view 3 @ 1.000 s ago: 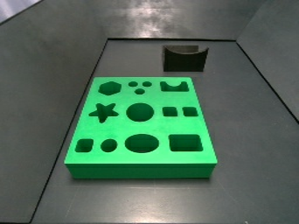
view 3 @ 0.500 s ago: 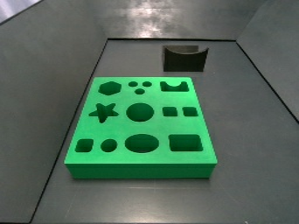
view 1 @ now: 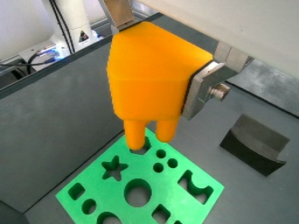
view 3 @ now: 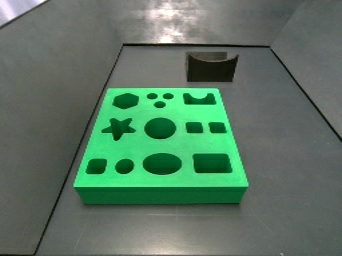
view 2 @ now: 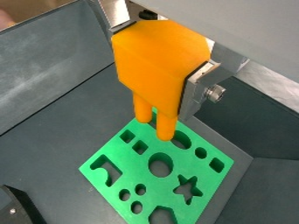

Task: Pick up the 3 prong object. Move up. Move to above the board. Insert the 3 prong object.
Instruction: Insert the 3 prong object.

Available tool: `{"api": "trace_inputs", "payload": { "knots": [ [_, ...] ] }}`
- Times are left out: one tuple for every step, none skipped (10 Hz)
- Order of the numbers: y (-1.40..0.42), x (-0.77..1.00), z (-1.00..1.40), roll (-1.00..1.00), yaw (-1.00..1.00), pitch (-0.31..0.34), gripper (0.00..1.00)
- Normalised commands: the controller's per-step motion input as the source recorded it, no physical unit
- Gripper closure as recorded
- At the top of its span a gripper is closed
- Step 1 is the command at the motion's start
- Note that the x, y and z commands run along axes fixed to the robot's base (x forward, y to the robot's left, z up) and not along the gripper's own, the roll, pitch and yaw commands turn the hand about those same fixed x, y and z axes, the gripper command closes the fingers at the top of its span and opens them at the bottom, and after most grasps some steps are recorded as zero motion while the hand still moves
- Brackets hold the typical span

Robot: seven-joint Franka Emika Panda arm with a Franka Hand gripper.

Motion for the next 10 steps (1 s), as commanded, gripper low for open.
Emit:
{"api": "trace_inputs", "payload": {
  "knots": [
    [0.00, 0.00, 0.00, 0.00, 0.00, -0.026, 1.00],
    [0.00, 0.00, -0.01, -0.01, 0.00, -0.033, 1.00],
    [0.00, 0.00, -0.02, -0.01, 0.00, -0.043, 1.00],
    [0.00, 0.00, -0.03, -0.01, 0.00, -0.044, 1.00],
    [0.00, 0.00, 0.00, 0.00, 0.00, -0.023, 1.00],
    [0.00, 0.00, 0.00, 0.00, 0.00, 0.000, 1.00],
    [0.00, 0.00, 0.00, 0.01, 0.00, 0.000, 1.00],
    [0.00, -0.01, -0.03, 0.03, 0.00, 0.000, 1.00],
    [0.00, -0.04, -0.05, 0.04, 0.00, 0.000, 1.00],
    [0.00, -0.06, -0.09, 0.04, -0.01, 0.000, 1.00]
  ]
}}
